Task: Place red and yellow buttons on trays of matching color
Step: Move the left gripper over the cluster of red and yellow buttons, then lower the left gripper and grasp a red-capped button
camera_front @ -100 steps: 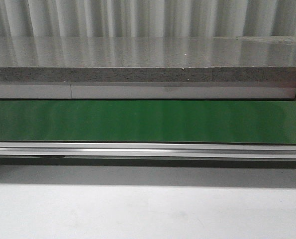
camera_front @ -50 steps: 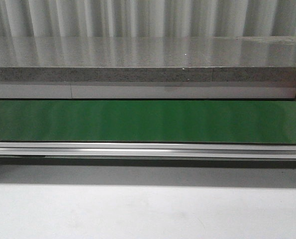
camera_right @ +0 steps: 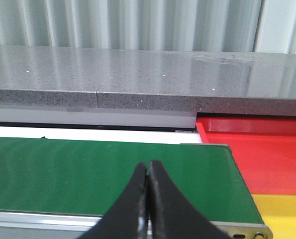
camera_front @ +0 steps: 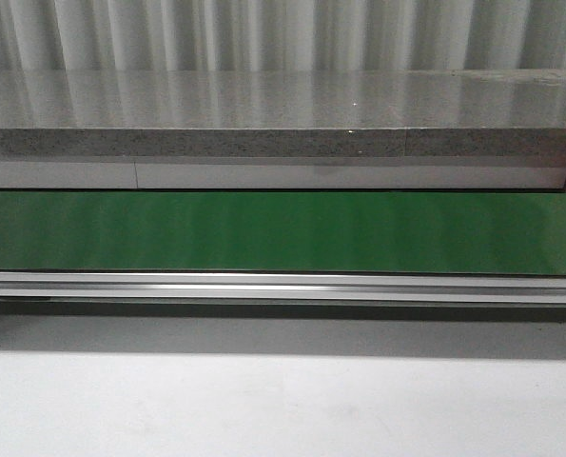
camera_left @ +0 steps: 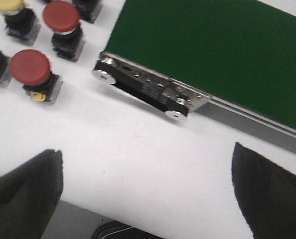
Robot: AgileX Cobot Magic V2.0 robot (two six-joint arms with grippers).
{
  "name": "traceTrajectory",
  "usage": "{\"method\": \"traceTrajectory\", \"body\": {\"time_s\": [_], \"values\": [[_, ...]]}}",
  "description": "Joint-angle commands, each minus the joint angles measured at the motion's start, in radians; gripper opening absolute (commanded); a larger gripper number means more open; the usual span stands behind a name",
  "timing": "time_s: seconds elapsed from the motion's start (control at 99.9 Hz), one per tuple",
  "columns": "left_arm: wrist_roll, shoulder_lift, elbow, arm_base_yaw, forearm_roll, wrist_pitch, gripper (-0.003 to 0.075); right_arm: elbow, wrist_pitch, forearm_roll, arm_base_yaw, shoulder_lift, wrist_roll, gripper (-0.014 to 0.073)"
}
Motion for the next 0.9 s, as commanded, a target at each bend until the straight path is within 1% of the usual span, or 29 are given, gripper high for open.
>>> {"method": "traceTrajectory", "body": {"time_s": [0.0, 0.22, 0.29, 0.431, 0.711, 0.891], "values": [[-0.029, 0.054, -0.027, 0.065, 0.018, -0.057, 0.0662, -0.020, -0.081, -0.010, -0.007, -0.019, 0.001, -0.0059], [-0.017, 0.179, -0.027, 0.284, 0.036, -0.129, 0.0662, -0.020, -0.081, -0.010, -0.007, -0.019, 0.001, -0.0059], [-0.017, 0.215, -0.027, 0.324, 0.024, -0.153, 0.0662, -0.020, -0.081, -0.010, -0.007, -0.019, 0.001, -0.0059], [-0.011, 0.295, -0.027, 0.335, 0.015, -0.229, 0.0662, -0.020, -0.081, -0.010, -0.007, -0.019, 0.001, -0.0059], [-0.011, 0.445, -0.027, 0.335, 0.015, -0.341, 0.0662, -0.020, -0.081, -0.010, -0.007, -0.019, 0.001, -0.0059], [-0.026, 0.513, -0.027, 0.345, 0.015, -0.377, 0.0662, -0.020, -0.081, -0.010, -0.007, -0.019, 0.001, -0.0059]]}}
